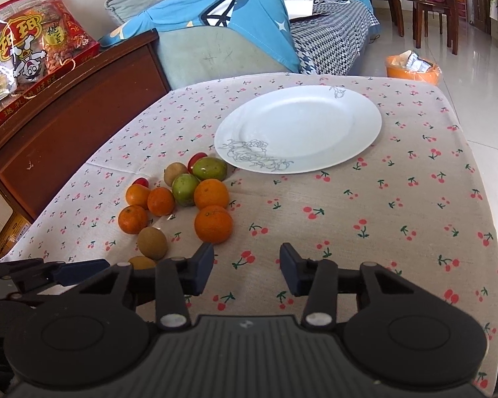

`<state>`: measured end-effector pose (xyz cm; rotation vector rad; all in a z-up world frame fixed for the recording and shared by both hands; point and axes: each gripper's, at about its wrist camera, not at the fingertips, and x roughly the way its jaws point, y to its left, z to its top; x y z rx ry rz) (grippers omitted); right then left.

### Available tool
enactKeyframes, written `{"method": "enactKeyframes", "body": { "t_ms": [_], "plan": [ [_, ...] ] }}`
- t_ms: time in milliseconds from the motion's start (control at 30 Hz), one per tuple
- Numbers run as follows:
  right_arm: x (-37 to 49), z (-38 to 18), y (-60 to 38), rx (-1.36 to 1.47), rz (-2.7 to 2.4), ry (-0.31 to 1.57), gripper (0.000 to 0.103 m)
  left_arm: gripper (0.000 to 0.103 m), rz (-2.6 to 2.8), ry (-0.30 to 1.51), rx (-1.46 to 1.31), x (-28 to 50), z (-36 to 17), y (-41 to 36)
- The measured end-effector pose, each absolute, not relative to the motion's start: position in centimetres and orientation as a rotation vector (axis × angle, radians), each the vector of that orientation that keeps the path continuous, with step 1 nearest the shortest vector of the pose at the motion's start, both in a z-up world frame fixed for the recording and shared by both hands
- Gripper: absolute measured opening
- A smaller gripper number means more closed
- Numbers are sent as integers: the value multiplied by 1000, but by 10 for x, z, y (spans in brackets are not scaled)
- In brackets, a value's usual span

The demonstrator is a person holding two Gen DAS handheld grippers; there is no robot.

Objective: Organize fruits
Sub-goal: 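Grasp a mandarin orange with the right gripper while the left gripper grasps a kiwi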

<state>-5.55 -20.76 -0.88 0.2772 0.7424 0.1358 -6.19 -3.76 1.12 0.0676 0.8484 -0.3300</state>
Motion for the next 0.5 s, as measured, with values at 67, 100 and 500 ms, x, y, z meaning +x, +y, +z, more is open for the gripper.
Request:
{"method": "enactKeyframes", "body": {
  "t_ms": [67,100,500],
  "plan": [
    [-53,-9,-204,273,157,739,41,52,-336,847,75,-62,9,-40],
    [-52,-9,-203,270,164,738,41,48,-336,849,77,-61,8,-40],
    [-34,-17,-197,302,178,729,43,34,-347,821,62,-61,6,-39]
  ]
}}
